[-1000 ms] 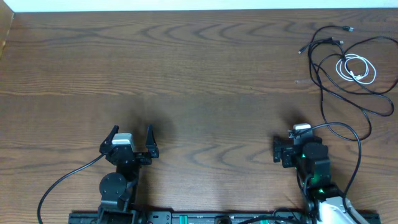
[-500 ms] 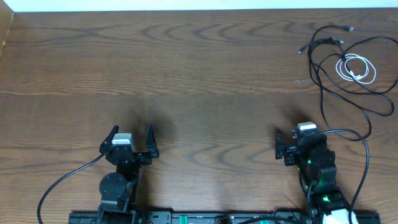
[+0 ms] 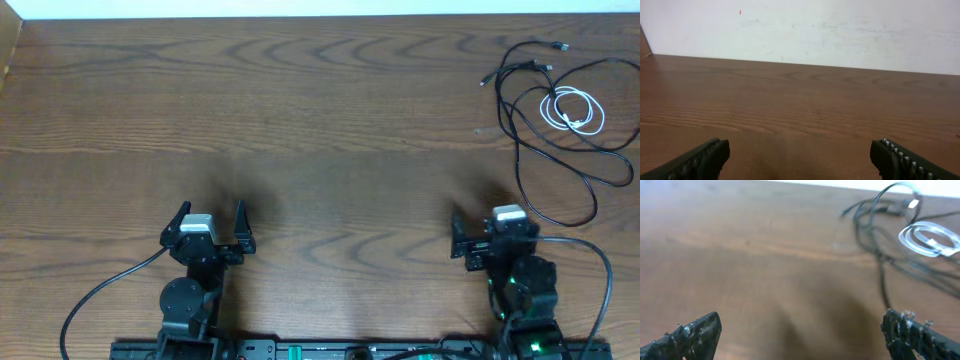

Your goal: Untangle cables

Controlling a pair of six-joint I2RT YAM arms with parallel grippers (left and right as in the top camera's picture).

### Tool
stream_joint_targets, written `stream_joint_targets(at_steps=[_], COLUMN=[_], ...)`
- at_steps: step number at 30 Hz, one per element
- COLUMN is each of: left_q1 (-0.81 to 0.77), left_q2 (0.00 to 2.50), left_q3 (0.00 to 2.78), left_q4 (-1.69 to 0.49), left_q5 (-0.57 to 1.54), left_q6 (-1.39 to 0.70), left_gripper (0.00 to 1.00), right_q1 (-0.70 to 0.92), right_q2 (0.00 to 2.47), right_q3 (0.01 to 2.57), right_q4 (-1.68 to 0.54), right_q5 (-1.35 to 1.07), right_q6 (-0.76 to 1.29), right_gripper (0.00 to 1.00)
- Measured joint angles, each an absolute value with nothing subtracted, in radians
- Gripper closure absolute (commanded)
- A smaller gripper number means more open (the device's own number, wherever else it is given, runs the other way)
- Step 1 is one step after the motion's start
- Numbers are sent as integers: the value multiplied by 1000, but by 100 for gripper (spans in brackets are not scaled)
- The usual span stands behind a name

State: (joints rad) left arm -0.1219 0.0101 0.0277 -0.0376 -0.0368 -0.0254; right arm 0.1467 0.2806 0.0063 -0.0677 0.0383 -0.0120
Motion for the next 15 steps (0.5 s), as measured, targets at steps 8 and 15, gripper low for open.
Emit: stream_joint_targets(at_steps=[8,15], left_q1=[-122,-122], left_q2=[10,10], left_q3=[28,28], left_q4=[-38,-38], left_q5=[-37,-37], left_q6=[-25,-25], left_gripper=[4,4], right_q1=[101,100], right_q2=[201,102], right_q3=[6,6], right_q4=[-71,-71], right_q5=[21,21], right_q6=[-12,-12], right_gripper=[1,1])
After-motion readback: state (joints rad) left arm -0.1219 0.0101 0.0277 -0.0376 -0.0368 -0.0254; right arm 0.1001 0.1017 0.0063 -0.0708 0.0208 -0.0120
